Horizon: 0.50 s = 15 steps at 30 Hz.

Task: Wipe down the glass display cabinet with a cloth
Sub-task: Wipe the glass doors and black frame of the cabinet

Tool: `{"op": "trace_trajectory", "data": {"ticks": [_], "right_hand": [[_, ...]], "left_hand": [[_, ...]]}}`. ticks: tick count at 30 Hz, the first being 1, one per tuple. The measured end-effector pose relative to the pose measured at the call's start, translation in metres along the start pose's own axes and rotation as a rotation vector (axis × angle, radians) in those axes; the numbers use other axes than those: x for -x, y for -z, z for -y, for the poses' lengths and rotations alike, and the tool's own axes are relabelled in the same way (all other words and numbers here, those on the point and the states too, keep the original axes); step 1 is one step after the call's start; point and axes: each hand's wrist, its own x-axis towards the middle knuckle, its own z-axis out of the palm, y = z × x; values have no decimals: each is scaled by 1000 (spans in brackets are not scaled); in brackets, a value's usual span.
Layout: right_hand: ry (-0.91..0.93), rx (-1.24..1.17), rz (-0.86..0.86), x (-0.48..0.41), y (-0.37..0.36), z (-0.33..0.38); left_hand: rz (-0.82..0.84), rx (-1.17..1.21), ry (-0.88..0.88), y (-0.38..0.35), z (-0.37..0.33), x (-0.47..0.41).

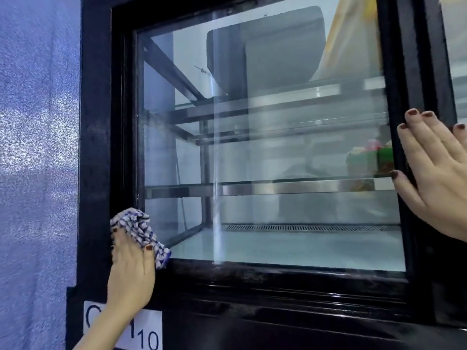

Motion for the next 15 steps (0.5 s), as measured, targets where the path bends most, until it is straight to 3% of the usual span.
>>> {"op": "trace_trajectory", "data": {"ticks": [6, 9, 15], "right_hand": [[33, -4, 7, 4, -3, -4], [18, -27, 1, 6, 1, 0], [28, -58, 13, 4, 21, 9]], "left_hand": [[100, 134, -92, -4, -5, 29], [72, 143, -293, -4, -19, 48], [185, 112, -818, 7, -78, 65]]}}
